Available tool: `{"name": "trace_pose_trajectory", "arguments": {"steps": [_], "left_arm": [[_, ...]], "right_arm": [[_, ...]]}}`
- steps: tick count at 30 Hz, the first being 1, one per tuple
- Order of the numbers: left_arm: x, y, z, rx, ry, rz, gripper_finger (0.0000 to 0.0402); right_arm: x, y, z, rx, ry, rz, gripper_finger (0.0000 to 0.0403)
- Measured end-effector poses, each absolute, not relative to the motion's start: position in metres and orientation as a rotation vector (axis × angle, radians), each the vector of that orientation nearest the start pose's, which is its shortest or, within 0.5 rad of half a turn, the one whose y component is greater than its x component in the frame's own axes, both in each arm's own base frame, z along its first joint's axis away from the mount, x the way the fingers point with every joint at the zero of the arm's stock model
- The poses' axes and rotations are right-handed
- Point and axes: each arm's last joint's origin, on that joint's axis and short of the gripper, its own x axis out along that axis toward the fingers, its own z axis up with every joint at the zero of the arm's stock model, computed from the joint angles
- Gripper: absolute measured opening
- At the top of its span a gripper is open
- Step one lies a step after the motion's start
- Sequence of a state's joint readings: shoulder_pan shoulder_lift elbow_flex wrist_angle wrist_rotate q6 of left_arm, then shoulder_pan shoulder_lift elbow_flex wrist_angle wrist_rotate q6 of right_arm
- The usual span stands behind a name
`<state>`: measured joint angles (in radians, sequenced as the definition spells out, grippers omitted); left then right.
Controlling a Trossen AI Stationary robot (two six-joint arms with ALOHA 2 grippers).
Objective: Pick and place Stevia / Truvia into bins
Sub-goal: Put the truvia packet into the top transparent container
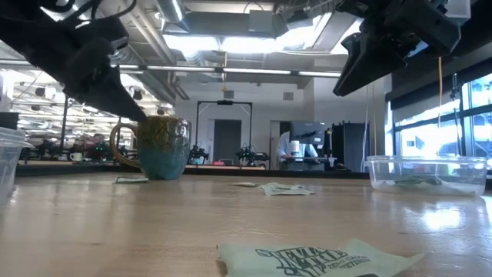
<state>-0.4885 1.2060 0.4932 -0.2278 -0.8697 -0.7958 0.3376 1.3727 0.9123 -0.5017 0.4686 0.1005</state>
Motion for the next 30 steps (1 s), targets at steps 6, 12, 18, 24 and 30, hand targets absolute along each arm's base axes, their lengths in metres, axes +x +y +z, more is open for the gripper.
{"name": "trace_pose_trajectory", "arguments": {"steps": [6,12,18,24,30], "left_arm": [[0.192,-0.077,0.151,-0.03,0.614,0.591,0.0064],[0.196,-0.076,0.13,0.001,0.679,0.644,0.0063],[0.201,-0.067,0.115,-0.083,0.689,0.759,0.0063],[0.204,-0.057,0.103,-0.142,0.703,0.848,0.0071],[0.205,-0.053,0.098,-0.165,0.762,0.844,0.0081]], "right_arm": [[0.257,0.076,0.23,-0.285,0.876,-0.164,0.0082],[0.257,0.076,0.23,-0.285,0.876,-0.164,0.0082],[0.257,0.076,0.23,-0.284,0.876,-0.164,0.0082],[0.257,0.076,0.23,-0.281,0.875,-0.166,0.0082],[0.257,0.076,0.23,-0.282,0.875,-0.165,0.0082]]}}
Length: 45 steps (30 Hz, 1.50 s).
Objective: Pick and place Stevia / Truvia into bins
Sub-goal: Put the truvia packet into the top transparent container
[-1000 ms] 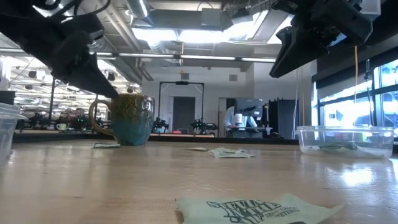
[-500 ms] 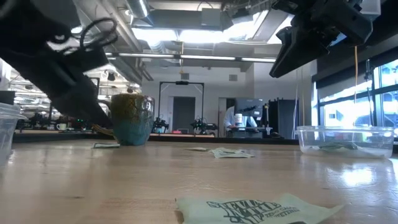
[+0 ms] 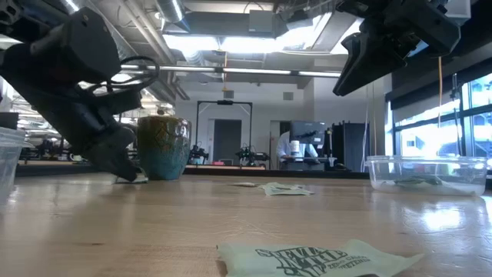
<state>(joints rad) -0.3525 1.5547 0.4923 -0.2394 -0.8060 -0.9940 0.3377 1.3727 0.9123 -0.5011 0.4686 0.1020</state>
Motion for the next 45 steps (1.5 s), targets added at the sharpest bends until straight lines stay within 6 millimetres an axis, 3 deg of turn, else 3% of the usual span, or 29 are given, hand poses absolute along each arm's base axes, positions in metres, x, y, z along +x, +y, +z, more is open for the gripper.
{"name": "trace_pose_trajectory", "arguments": {"steps": [17,33,45], "left_arm": [[0.208,-0.053,0.097,-0.27,0.874,0.746,0.0103],[0.225,-0.084,0.104,-0.153,0.887,0.219,0.0112],[0.225,-0.086,0.104,-0.142,0.894,0.183,0.0091]], "right_arm": [[0.257,0.076,0.231,-0.284,0.875,-0.165,0.0082],[0.257,0.076,0.23,-0.284,0.875,-0.164,0.0082],[0.257,0.076,0.23,-0.284,0.876,-0.164,0.0082]]}}
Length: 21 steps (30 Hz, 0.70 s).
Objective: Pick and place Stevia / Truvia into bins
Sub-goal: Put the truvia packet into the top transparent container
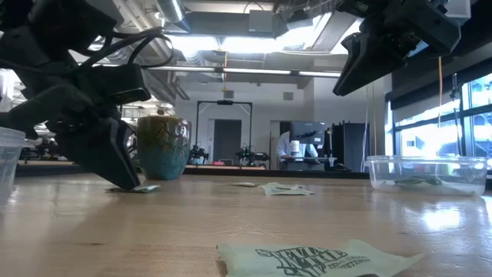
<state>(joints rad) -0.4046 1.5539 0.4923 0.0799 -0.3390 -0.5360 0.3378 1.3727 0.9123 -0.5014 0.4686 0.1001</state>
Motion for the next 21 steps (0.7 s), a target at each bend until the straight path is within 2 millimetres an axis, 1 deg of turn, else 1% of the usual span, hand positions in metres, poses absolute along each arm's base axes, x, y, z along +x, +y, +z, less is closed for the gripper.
{"name": "trace_pose_trajectory", "arguments": {"steps": [6,11,16,21], "left_arm": [[0.225,-0.086,0.104,-0.146,0.896,0.179,0.0052],[0.225,-0.086,0.104,-0.143,0.892,0.184,0.0028],[0.227,-0.087,0.107,-0.16,0.855,0.173,0.0017],[0.228,-0.088,0.114,-0.189,0.809,0.15,0.0017]], "right_arm": [[0.257,0.076,0.23,-0.284,0.876,-0.164,0.0082],[0.257,0.076,0.23,-0.284,0.876,-0.164,0.0082],[0.259,0.077,0.232,-0.273,0.851,-0.164,0.0082],[0.267,0.08,0.239,-0.248,0.749,-0.144,0.0082]]}}
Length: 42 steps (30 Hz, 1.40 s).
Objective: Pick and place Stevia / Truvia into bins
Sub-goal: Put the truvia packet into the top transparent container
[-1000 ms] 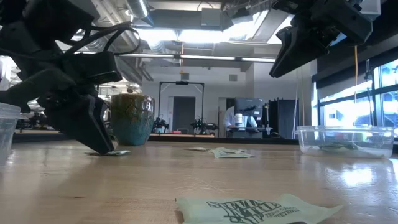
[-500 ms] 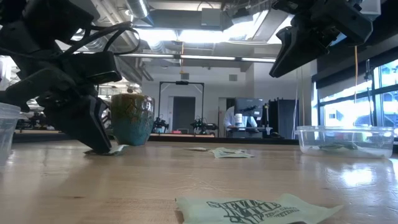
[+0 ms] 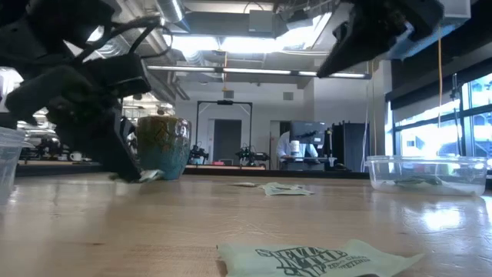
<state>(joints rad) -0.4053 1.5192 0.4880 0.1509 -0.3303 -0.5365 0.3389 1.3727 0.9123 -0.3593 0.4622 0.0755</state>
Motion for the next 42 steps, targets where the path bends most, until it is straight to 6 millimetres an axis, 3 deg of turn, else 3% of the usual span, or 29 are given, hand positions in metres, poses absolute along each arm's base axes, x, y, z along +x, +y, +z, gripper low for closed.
{"name": "trace_pose_trajectory", "arguments": {"steps": [8,19,27,42], "left_arm": [[0.23,-0.088,0.118,-0.203,0.78,0.142,0.0015],[0.251,-0.099,0.147,-0.389,0.46,-0.025,0.0016],[0.255,-0.097,0.154,-0.541,0.427,-0.087,0.0017],[0.257,-0.097,0.158,-0.545,0.397,-0.154,0.0017]], "right_arm": [[0.285,0.094,0.24,-0.401,0.607,0.172,0.0082],[0.322,0.115,0.195,-0.712,0.506,0.332,0.0082],[0.332,0.13,0.194,-0.875,0.323,0.349,0.0082],[0.341,0.126,0.199,-0.842,0.223,0.289,0.0082]]}}
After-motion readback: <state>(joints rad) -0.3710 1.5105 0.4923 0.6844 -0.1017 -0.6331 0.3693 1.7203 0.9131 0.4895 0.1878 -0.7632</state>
